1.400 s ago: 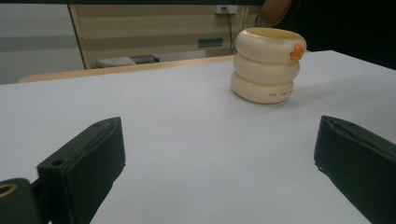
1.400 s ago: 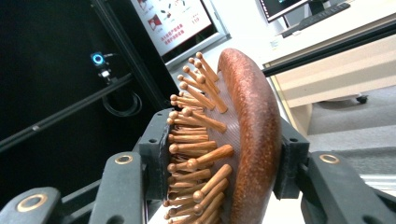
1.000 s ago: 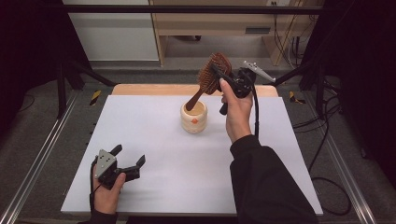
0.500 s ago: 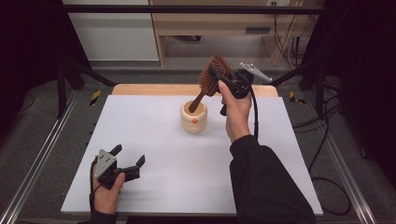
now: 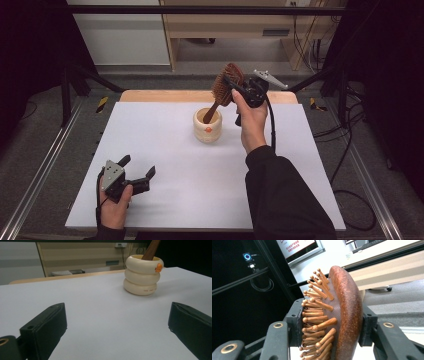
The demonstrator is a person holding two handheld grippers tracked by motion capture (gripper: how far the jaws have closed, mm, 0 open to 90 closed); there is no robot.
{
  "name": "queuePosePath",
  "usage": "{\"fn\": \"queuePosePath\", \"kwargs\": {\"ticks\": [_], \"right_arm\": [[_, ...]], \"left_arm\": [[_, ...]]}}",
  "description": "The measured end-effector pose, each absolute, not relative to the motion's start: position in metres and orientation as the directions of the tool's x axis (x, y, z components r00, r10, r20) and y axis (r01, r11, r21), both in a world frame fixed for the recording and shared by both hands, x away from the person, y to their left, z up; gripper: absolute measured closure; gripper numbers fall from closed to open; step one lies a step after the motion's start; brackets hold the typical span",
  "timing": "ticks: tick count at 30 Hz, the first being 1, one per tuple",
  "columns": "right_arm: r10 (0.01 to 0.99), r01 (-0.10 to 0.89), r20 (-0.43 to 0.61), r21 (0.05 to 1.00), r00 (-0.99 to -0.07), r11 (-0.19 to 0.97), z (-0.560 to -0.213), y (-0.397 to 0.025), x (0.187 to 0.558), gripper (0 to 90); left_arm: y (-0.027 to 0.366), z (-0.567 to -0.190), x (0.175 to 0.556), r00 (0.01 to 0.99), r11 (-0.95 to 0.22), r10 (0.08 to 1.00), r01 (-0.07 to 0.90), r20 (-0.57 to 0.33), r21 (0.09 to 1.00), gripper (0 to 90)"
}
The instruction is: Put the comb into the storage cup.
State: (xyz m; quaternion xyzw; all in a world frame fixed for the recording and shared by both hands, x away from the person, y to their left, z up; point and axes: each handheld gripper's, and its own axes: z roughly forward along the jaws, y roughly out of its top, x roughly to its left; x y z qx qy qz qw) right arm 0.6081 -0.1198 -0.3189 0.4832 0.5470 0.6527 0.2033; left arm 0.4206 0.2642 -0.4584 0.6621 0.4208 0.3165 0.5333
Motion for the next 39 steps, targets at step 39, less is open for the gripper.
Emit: {"fn": "queuePosePath", "kwargs": {"ticks": [39], "right_arm": [[0.800,0.313,0.390,0.912,-0.456,-0.266,-0.340,-0.109,0.616,50.0]], "left_arm": [[0.264,-0.459,0.421,0.448,-0.076,0.893,0.216,-0.030,0.973,1.9]]}}
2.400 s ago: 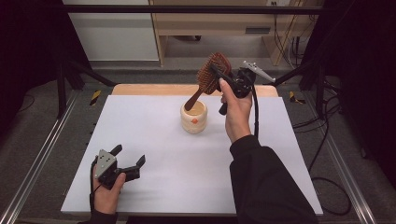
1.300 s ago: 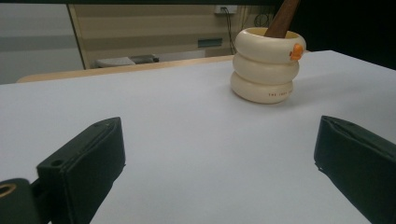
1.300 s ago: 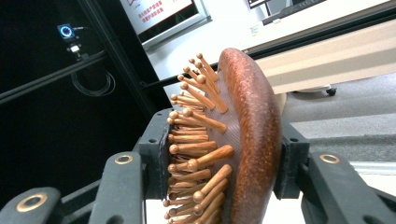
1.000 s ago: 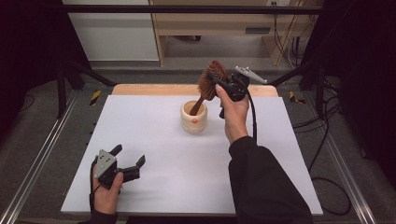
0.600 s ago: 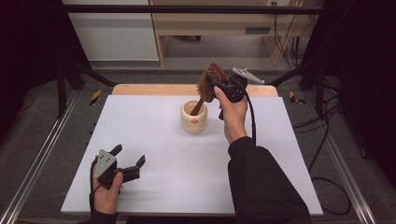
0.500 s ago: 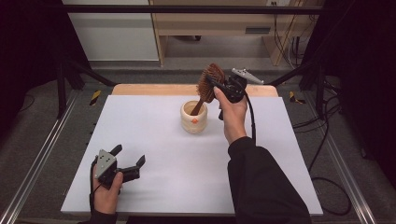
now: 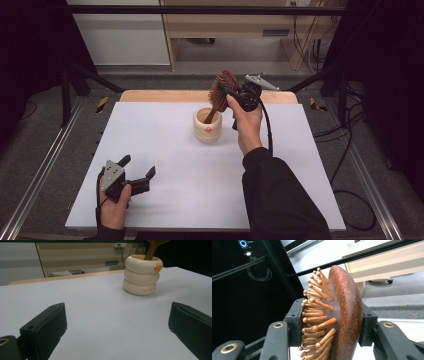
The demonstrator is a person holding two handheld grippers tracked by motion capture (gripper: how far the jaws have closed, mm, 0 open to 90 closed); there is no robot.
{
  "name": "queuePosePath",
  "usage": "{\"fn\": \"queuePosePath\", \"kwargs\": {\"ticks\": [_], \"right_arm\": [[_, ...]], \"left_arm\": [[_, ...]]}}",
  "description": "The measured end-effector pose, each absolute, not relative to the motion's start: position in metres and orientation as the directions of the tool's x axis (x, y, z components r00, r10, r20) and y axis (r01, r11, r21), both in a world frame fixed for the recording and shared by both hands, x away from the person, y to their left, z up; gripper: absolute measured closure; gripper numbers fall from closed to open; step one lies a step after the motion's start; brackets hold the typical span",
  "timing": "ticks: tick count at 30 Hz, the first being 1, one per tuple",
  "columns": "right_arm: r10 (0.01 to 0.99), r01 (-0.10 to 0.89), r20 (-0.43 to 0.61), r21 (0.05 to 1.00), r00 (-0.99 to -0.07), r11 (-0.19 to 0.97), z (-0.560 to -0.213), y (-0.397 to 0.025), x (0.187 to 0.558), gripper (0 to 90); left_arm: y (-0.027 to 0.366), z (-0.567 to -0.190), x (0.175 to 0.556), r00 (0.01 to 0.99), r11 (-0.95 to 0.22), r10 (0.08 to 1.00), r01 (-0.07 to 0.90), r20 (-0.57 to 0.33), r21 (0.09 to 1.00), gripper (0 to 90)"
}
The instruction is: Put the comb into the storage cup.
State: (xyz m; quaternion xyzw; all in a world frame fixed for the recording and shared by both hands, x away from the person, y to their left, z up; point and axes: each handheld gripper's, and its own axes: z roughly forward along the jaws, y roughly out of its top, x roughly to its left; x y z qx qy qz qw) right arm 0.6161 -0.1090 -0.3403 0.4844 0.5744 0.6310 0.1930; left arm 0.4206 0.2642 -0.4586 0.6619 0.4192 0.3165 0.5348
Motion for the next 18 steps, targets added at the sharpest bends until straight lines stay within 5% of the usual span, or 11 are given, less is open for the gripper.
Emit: {"fn": "queuePosePath", "kwargs": {"ticks": [18], "right_arm": [[0.796,0.334,0.399,0.905,-0.455,-0.263,-0.3488,-0.1058,0.6191,50.0]], "left_arm": [[0.2642,-0.4586,0.4206,0.449,-0.076,0.893,0.216,-0.030,0.973,1.9]]}}
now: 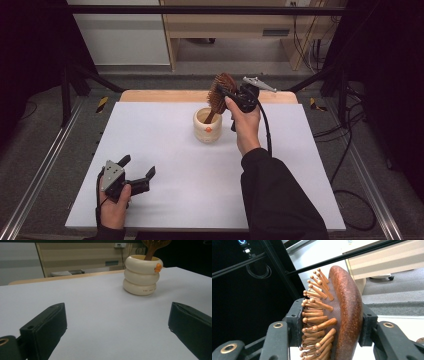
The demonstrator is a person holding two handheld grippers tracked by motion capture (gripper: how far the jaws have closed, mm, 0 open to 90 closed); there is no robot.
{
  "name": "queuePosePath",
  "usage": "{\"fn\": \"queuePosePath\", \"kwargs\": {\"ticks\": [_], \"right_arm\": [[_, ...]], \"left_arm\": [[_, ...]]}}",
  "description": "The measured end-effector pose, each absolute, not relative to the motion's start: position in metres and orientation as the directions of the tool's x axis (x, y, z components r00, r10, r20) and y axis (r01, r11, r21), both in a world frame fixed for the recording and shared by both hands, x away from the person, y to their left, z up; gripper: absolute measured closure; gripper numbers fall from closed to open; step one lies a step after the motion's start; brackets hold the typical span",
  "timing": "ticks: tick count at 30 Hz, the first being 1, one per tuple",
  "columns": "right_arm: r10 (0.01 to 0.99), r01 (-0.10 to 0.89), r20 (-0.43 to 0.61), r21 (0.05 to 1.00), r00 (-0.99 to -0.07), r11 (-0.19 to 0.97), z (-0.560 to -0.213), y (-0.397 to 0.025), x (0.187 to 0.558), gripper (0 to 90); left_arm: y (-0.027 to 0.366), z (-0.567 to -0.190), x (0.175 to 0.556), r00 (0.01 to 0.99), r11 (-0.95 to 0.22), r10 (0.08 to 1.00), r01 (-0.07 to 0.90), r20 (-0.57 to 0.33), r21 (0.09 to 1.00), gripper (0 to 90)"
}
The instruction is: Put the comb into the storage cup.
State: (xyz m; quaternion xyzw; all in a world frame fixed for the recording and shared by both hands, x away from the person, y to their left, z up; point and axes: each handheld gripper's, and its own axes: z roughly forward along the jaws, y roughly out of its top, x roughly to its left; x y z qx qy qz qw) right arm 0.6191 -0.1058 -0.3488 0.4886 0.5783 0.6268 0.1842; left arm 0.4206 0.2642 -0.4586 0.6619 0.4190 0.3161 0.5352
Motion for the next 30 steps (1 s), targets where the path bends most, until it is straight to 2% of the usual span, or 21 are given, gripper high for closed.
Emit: {"fn": "queuePosePath", "kwargs": {"ticks": [30], "right_arm": [[0.775,0.374,0.444,0.882,-0.450,-0.288,-0.365,-0.101,0.624,49.9]], "left_arm": [[0.265,-0.458,0.420,0.449,-0.076,0.893,0.216,-0.029,0.973,1.8]]}}
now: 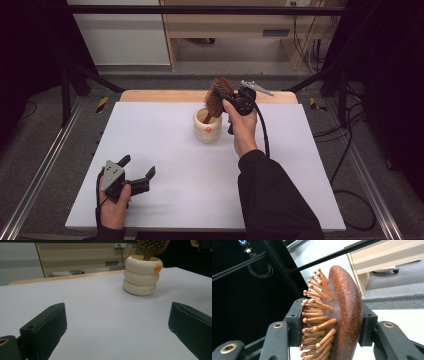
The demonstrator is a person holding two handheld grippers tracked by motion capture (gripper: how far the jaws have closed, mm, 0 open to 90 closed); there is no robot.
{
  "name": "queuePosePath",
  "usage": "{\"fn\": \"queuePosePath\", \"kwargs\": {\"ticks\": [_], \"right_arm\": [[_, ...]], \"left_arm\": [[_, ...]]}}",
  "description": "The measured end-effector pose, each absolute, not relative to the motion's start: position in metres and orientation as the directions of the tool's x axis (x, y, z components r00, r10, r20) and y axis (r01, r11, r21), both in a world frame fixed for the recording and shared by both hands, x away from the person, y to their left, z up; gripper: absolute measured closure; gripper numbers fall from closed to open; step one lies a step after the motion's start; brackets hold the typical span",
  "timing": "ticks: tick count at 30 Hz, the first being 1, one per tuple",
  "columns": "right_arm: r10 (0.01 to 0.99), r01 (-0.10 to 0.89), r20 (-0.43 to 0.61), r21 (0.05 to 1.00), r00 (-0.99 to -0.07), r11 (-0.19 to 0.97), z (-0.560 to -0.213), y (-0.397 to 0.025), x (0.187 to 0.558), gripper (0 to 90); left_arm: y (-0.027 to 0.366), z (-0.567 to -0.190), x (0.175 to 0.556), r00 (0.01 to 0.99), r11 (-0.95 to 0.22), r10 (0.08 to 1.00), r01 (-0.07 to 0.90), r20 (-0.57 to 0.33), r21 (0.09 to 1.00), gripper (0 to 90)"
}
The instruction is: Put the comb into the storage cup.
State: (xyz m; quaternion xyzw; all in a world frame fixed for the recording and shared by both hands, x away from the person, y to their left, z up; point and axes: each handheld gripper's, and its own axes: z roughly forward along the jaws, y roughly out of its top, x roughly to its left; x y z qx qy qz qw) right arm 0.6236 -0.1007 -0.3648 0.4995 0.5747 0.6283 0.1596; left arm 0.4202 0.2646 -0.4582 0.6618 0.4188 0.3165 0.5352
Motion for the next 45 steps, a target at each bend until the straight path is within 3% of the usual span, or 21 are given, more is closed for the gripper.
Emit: {"fn": "queuePosePath", "kwargs": {"ticks": [45], "right_arm": [[0.763,0.410,0.500,0.848,-0.409,-0.336,-0.378,-0.105,0.629,49.5]], "left_arm": [[0.263,-0.459,0.421,0.456,-0.078,0.889,0.218,-0.031,0.973,1.9]]}}
